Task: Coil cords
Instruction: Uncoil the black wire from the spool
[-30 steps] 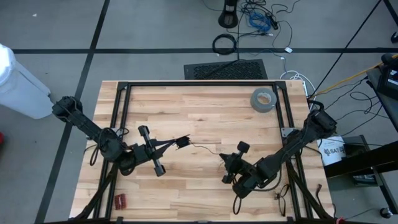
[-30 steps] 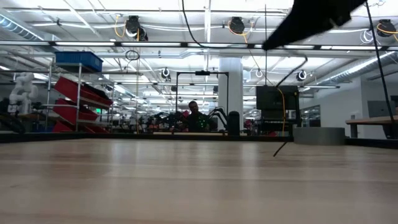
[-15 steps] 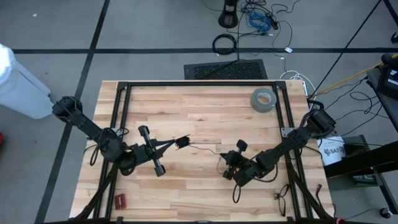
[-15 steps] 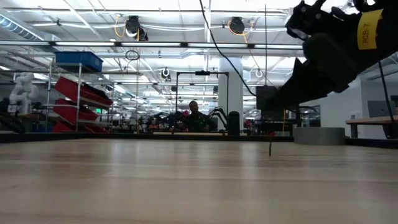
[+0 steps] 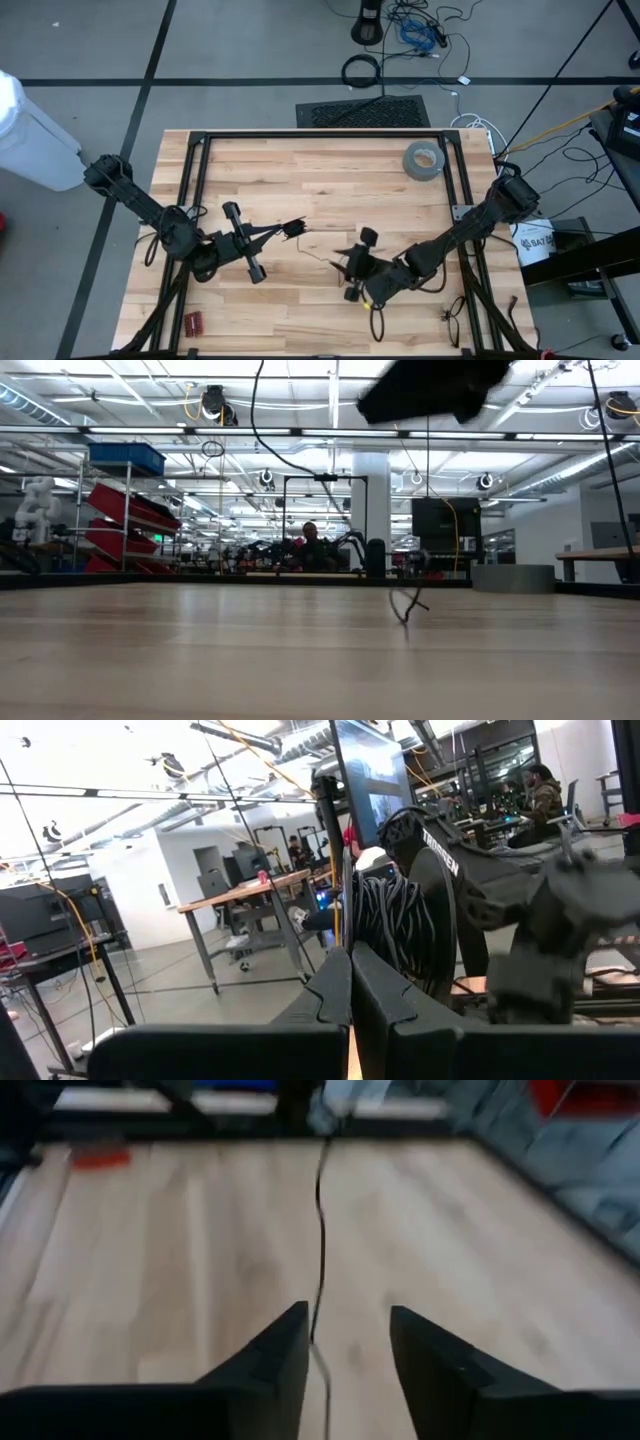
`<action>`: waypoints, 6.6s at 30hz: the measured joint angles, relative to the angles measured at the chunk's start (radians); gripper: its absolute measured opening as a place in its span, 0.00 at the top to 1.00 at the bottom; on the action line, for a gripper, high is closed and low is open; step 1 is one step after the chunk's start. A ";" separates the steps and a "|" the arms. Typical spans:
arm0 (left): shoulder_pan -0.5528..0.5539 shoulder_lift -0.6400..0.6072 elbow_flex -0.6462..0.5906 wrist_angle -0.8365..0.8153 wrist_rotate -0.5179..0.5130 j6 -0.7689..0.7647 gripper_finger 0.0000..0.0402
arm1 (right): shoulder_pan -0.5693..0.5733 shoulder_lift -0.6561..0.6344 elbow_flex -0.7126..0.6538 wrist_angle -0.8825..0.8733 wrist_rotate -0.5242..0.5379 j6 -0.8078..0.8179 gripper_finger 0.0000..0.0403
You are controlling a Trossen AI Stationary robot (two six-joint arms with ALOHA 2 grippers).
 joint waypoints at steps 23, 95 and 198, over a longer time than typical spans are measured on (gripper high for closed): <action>0.000 0.000 0.000 -0.007 0.000 -0.003 1.00 | -0.167 0.159 0.154 0.402 -0.102 -0.430 0.59; 0.000 0.000 0.000 -0.030 -0.025 -0.002 1.00 | -0.017 0.154 1.185 -1.032 -0.110 -0.269 1.00; 0.000 0.000 0.000 -0.056 -0.027 -0.029 1.00 | -0.064 0.127 0.082 0.473 0.016 -0.453 0.99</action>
